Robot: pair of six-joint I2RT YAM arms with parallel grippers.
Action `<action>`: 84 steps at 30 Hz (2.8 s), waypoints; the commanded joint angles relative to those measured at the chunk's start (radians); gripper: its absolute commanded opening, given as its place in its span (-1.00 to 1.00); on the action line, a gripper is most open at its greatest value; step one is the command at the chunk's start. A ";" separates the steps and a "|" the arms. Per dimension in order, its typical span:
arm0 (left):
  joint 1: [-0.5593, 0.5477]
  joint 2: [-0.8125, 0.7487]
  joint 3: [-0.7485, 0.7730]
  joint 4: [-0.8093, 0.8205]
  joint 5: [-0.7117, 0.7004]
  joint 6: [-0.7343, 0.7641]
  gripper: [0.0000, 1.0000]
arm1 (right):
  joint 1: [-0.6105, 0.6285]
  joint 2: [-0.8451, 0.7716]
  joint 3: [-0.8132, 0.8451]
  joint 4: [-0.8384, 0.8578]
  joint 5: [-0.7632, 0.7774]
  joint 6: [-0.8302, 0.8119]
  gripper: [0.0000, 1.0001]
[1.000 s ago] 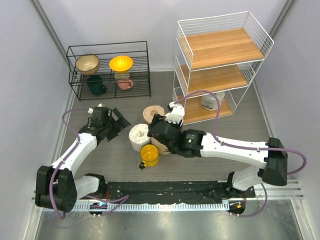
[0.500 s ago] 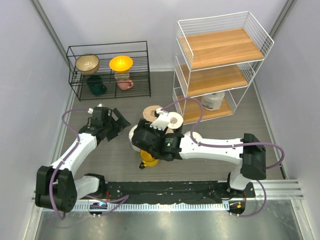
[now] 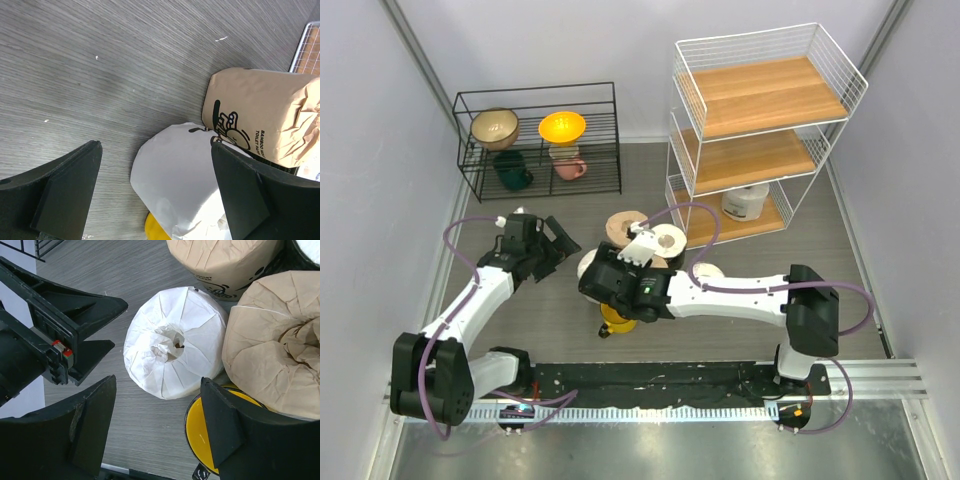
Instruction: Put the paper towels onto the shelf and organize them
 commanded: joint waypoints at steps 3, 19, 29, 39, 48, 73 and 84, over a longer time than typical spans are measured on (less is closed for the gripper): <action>-0.004 -0.026 0.018 0.014 0.000 0.002 0.92 | 0.000 0.028 0.000 0.026 0.008 0.065 0.48; -0.004 -0.020 0.012 0.019 0.008 0.000 0.92 | -0.021 0.080 -0.014 -0.028 0.018 0.260 0.54; -0.006 -0.014 0.007 0.025 0.011 0.000 0.93 | -0.043 0.122 0.003 -0.063 0.001 0.317 0.47; -0.004 -0.008 0.006 0.030 0.018 0.000 0.92 | -0.066 0.162 0.005 -0.070 -0.014 0.340 0.39; -0.004 -0.008 0.006 0.027 0.020 0.000 0.93 | -0.075 0.166 0.014 -0.067 -0.020 0.302 -0.02; -0.006 -0.043 0.030 -0.018 -0.034 0.006 0.92 | -0.066 -0.269 -0.156 0.097 0.112 0.002 -0.44; -0.004 -0.037 0.029 -0.013 -0.032 0.006 0.92 | -0.023 -0.570 -0.277 0.104 0.198 -0.088 -0.49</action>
